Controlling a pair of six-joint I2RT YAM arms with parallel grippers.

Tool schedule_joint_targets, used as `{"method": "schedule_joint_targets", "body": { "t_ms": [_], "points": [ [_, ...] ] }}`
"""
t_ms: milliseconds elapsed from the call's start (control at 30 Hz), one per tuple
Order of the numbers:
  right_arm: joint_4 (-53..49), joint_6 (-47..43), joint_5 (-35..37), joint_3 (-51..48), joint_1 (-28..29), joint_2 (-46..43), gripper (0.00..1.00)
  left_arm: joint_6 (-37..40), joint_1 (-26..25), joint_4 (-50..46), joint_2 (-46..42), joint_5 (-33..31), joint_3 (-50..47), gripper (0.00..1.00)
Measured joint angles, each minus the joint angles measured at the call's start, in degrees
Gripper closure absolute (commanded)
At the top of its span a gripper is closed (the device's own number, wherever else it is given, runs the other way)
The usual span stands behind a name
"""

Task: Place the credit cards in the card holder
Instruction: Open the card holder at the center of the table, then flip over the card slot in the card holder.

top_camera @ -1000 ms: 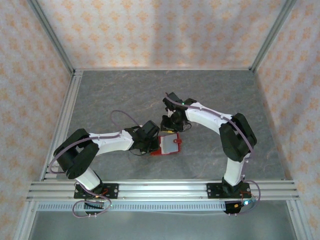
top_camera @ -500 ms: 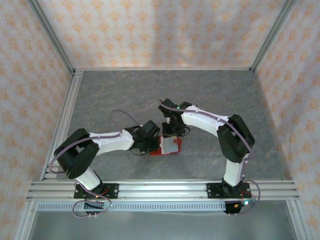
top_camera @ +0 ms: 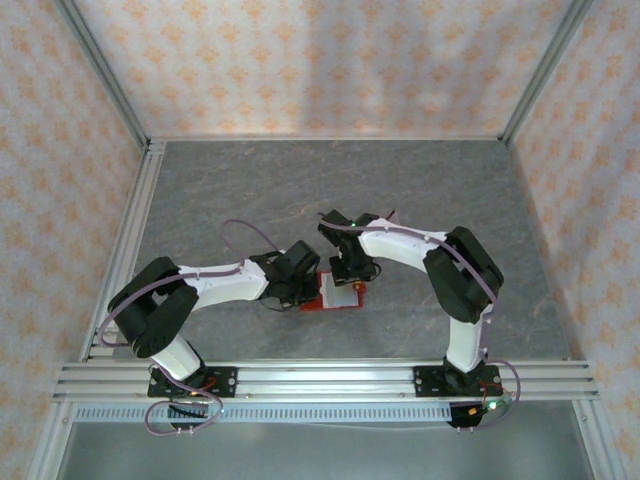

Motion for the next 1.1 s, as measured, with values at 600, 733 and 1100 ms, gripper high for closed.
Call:
{"method": "schedule_joint_targets", "body": {
  "t_ms": [600, 733, 1100],
  "points": [
    [-0.4, 0.3, 5.3, -0.6, 1.6, -4.8, 0.58, 0.0, 0.0, 0.0, 0.0, 0.0, 0.0, 1.0],
    [-0.3, 0.2, 4.8, 0.1, 1.6, -5.5, 0.59, 0.0, 0.0, 0.0, 0.0, 0.0, 0.0, 1.0],
    [0.5, 0.0, 2.3, 0.2, 1.6, -2.3, 0.59, 0.0, 0.0, 0.0, -0.1, 0.0, -0.1, 1.0]
  ]
}}
